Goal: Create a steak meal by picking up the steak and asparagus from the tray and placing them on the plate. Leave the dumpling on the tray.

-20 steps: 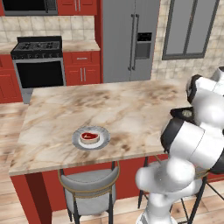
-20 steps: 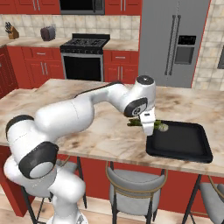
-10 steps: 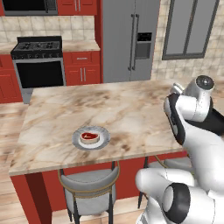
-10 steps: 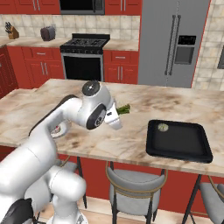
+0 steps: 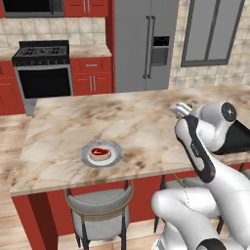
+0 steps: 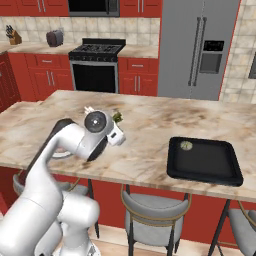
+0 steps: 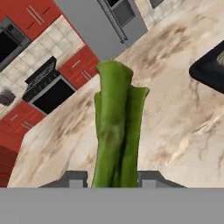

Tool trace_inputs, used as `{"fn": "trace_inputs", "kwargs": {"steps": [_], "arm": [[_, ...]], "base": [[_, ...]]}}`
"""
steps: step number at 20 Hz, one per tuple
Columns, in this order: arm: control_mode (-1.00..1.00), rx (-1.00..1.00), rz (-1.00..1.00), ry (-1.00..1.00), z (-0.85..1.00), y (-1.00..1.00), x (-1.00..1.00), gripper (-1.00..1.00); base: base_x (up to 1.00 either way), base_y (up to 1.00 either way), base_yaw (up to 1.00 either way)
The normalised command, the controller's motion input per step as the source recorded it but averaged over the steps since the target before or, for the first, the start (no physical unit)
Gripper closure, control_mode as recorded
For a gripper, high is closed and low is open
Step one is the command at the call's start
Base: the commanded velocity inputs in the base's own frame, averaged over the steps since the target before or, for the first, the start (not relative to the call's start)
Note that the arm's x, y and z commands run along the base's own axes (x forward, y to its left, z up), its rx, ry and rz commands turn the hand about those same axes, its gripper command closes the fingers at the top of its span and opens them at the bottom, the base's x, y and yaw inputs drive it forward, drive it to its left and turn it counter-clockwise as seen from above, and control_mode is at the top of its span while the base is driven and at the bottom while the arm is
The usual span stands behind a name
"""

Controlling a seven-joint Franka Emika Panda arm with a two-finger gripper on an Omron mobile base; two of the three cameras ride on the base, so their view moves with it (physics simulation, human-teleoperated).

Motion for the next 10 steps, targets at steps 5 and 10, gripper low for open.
{"fn": "trace_inputs", "kwargs": {"steps": [5, 10], "arm": [[-1.00, -0.08, 0.61, 0.02, 0.11, 0.57, 0.14, 1.00], [-1.00, -0.29, 0.57, 0.05, 0.00, 0.66, 0.02, 1.00]], "base": [[0.00, 0.00, 0.00], [0.00, 0.00, 0.00]]}}
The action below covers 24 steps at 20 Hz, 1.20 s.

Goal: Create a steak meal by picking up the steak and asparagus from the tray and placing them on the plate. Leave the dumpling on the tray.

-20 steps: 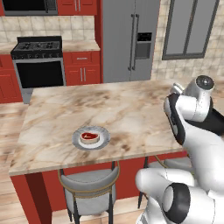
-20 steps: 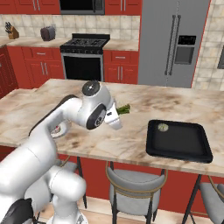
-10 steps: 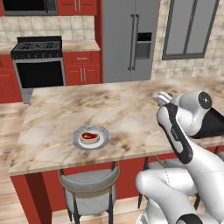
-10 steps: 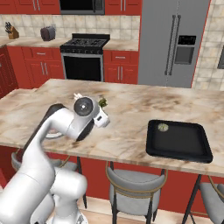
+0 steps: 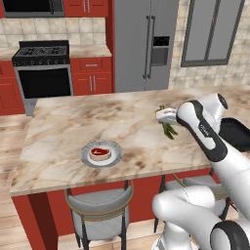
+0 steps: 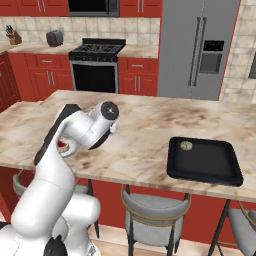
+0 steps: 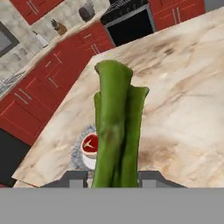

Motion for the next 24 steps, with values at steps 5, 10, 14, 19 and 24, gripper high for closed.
{"fn": "trace_inputs", "kwargs": {"steps": [5, 10, 14, 19, 24], "arm": [[-1.00, -0.36, 0.43, 0.01, 0.00, 0.85, 0.01, 1.00], [-1.00, -0.34, 0.16, 0.00, 0.00, 0.79, 0.07, 1.00], [-1.00, -0.27, 0.07, 0.00, -0.05, 0.64, 0.16, 1.00], [-1.00, -0.15, 0.10, 0.00, -0.25, 0.40, 0.22, 1.00], [-1.00, -0.03, 0.11, 0.00, -0.47, 0.05, 0.27, 1.00]], "base": [[0.00, 0.00, 0.00], [0.00, 0.00, 0.00], [0.00, 0.00, 0.00], [0.00, 0.00, 0.00], [0.00, 0.00, 0.00]]}}
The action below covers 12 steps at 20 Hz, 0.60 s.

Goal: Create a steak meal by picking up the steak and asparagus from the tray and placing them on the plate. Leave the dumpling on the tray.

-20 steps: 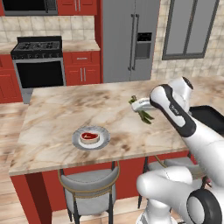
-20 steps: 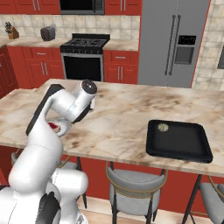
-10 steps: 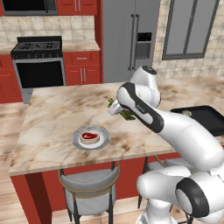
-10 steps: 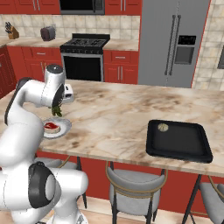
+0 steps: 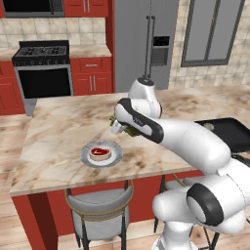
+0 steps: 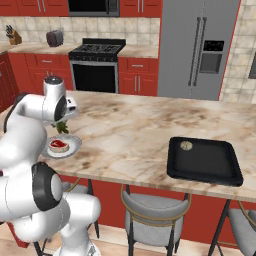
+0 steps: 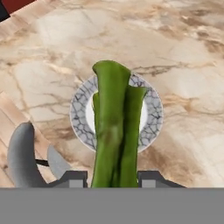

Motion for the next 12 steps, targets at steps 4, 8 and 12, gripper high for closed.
{"fn": "trace_inputs", "kwargs": {"steps": [4, 8, 12], "arm": [[-1.00, 0.00, 0.12, 0.00, -0.44, 0.00, 0.32, 1.00], [-1.00, 0.00, 0.10, 0.00, -0.42, 0.08, 0.23, 1.00], [-1.00, -0.03, 0.08, 0.00, -0.46, 0.23, 0.09, 1.00]], "base": [[0.00, 0.00, 0.00], [0.00, 0.00, 0.00], [0.00, 0.00, 0.00]]}}
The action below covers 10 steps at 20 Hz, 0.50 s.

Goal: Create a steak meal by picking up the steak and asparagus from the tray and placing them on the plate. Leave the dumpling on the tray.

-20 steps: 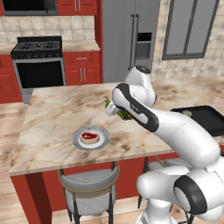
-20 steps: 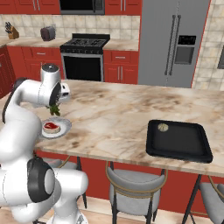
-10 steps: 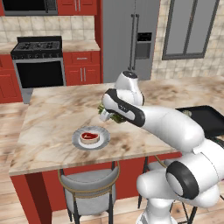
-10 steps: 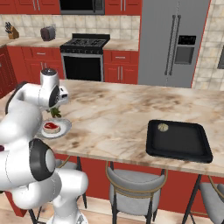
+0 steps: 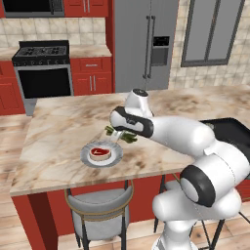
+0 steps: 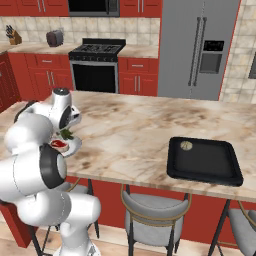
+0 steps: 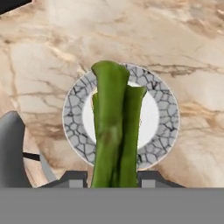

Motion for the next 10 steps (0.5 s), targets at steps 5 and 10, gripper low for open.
{"fn": "trace_inputs", "kwargs": {"steps": [5, 10], "arm": [[-1.00, -0.04, 0.07, 0.00, -0.50, 0.24, 0.09, 1.00], [-1.00, -0.04, 0.04, 0.00, -0.43, 0.21, 0.21, 1.00]], "base": [[0.00, 0.00, 0.00], [0.00, 0.00, 0.00]]}}
